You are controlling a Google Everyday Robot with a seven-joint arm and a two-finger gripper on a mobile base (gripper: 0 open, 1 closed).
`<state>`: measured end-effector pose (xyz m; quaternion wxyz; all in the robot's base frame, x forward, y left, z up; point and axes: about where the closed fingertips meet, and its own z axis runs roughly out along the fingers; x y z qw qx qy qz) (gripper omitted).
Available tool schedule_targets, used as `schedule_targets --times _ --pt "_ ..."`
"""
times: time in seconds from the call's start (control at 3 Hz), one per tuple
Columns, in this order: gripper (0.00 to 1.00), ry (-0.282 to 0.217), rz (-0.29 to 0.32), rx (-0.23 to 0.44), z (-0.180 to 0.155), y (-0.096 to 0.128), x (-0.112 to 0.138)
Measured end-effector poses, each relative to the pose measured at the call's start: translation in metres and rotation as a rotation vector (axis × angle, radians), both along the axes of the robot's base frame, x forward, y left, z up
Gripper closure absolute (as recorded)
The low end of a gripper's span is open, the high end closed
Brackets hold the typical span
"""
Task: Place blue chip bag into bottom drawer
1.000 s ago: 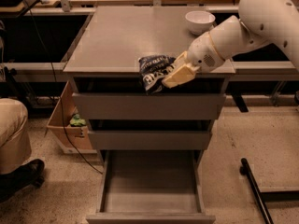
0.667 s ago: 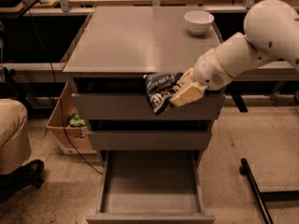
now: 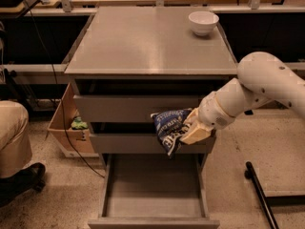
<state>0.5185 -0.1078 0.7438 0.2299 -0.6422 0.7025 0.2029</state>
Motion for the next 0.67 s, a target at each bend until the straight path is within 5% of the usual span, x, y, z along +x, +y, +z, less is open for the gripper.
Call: schedule_targets --times 0.67 --pt "1.0 -0.001 -0.009 -0.042 -0.021 -0.001 -0.009"
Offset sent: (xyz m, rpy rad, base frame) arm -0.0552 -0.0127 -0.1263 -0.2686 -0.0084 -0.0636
